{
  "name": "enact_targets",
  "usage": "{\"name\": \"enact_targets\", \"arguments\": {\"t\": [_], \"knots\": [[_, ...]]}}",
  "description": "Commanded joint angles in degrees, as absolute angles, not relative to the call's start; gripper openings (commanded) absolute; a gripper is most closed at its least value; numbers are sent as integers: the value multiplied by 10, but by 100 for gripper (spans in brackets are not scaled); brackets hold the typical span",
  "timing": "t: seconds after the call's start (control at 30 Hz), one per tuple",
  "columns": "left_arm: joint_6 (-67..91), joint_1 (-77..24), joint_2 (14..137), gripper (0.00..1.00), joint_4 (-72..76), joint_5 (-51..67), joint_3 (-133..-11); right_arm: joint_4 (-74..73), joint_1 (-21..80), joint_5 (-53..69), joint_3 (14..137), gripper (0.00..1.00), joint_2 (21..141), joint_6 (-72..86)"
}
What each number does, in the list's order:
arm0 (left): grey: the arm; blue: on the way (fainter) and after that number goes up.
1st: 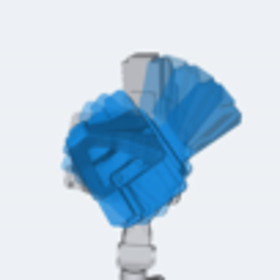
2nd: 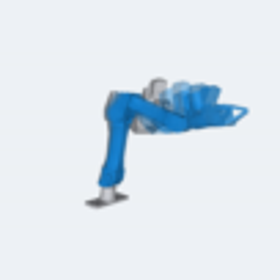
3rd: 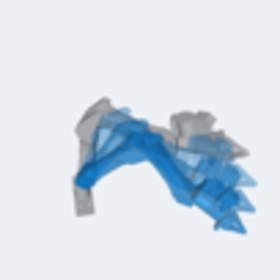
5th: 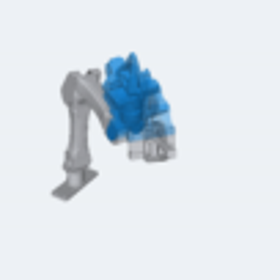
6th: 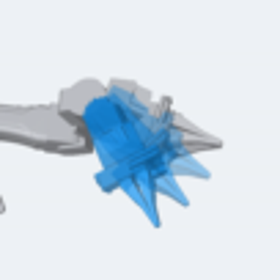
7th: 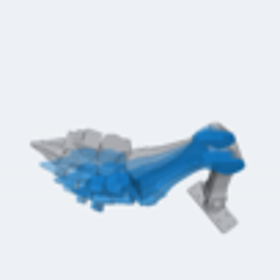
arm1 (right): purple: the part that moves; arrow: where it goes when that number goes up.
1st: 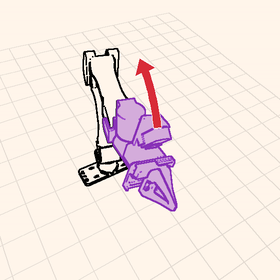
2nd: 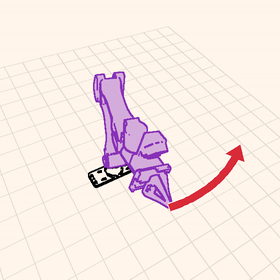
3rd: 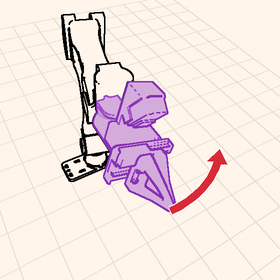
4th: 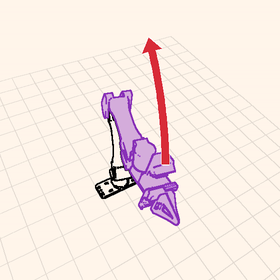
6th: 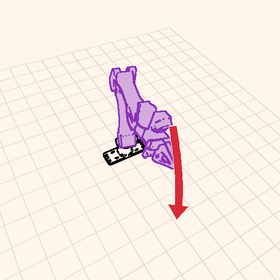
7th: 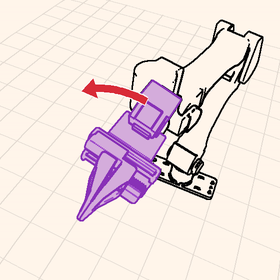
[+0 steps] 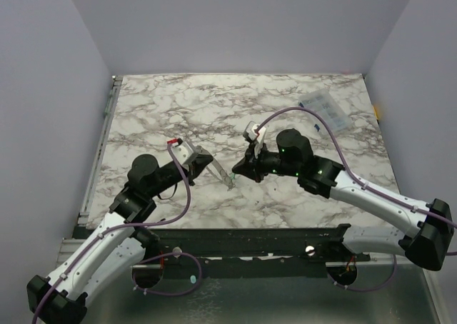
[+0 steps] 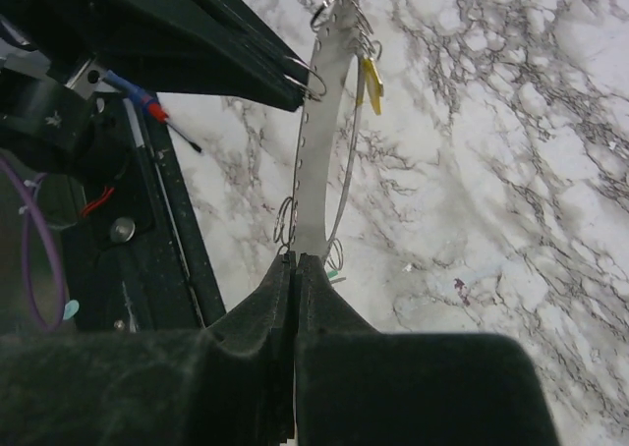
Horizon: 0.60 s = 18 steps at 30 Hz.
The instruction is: Put the keys on the keyring
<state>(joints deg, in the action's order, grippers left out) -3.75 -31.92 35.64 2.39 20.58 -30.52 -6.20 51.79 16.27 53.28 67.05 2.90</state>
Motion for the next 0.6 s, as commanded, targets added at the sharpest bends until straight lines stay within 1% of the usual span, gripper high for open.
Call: {"name": "enact_targets", "arguments": {"t": [0.0, 0.17, 0.57], "knots": [[-18, -316, 368, 0, 66, 301, -322, -83, 518, 231, 547, 1, 651, 5], [-6, -316, 377, 0, 82, 330, -318, -83, 518, 223, 551, 1, 632, 5], [-2, -318, 389, 0, 88, 332, -316, -52, 518, 196, 551, 0, 634, 5]]}}
